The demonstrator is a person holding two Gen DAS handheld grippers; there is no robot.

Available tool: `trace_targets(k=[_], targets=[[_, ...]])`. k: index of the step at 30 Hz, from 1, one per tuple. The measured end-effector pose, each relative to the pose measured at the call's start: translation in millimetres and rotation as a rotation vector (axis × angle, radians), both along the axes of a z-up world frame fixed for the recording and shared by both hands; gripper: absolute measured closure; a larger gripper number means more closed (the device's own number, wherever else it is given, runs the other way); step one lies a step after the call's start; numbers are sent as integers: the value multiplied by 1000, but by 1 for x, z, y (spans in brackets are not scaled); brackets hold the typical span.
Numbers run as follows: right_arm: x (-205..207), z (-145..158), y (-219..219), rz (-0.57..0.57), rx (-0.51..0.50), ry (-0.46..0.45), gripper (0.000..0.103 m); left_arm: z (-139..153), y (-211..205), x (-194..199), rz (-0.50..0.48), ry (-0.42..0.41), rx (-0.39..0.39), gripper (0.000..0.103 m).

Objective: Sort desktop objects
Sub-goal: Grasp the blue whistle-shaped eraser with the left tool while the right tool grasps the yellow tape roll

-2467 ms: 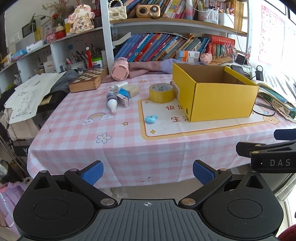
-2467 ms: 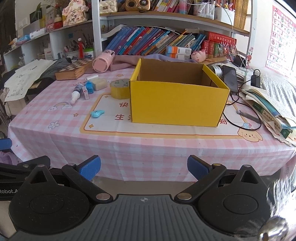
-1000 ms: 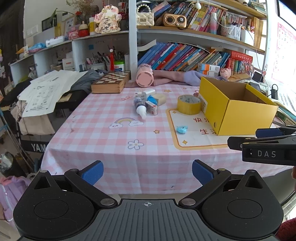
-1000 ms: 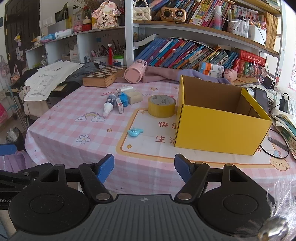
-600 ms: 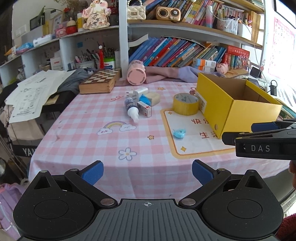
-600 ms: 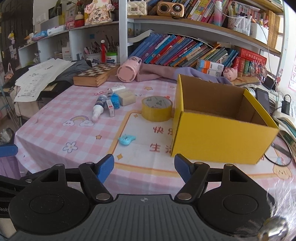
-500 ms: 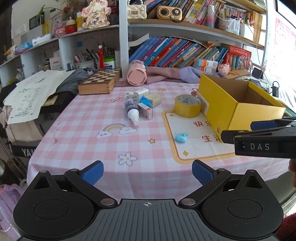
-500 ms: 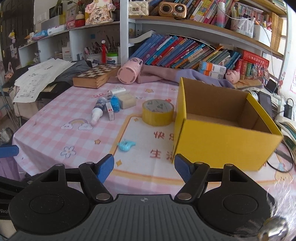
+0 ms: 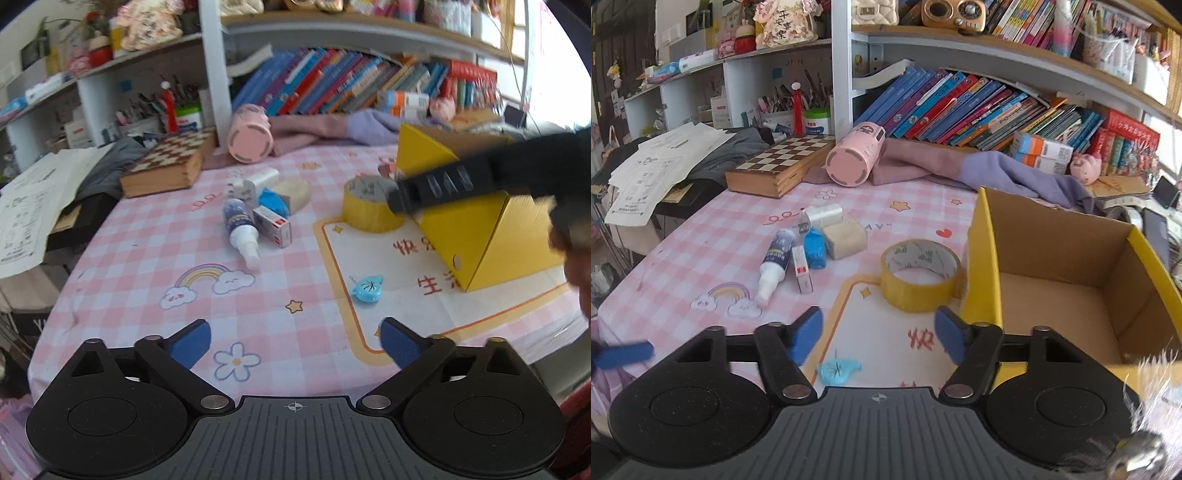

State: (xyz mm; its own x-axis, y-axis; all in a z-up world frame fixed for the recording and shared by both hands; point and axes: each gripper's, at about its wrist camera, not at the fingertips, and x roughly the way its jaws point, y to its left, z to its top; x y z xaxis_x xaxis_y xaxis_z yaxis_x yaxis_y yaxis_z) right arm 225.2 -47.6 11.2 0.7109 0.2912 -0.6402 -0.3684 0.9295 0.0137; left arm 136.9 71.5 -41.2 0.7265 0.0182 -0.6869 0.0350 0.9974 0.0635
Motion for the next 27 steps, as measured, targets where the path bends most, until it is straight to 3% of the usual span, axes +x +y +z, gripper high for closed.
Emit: trace_targets(k=[3, 10, 24, 27], targets=[[26, 1, 4, -13, 21, 41, 50, -7, -4, 16, -30, 20, 3, 11], [76, 4, 15, -8, 6, 80, 51, -23, -17, 54, -116, 41, -19, 17], [128, -21, 38, 29, -68, 198, 51, -46, -41, 94, -309, 141, -15, 74], [136, -28, 41, 29, -77, 228, 52, -46, -38, 96, -323, 142, -23, 77]])
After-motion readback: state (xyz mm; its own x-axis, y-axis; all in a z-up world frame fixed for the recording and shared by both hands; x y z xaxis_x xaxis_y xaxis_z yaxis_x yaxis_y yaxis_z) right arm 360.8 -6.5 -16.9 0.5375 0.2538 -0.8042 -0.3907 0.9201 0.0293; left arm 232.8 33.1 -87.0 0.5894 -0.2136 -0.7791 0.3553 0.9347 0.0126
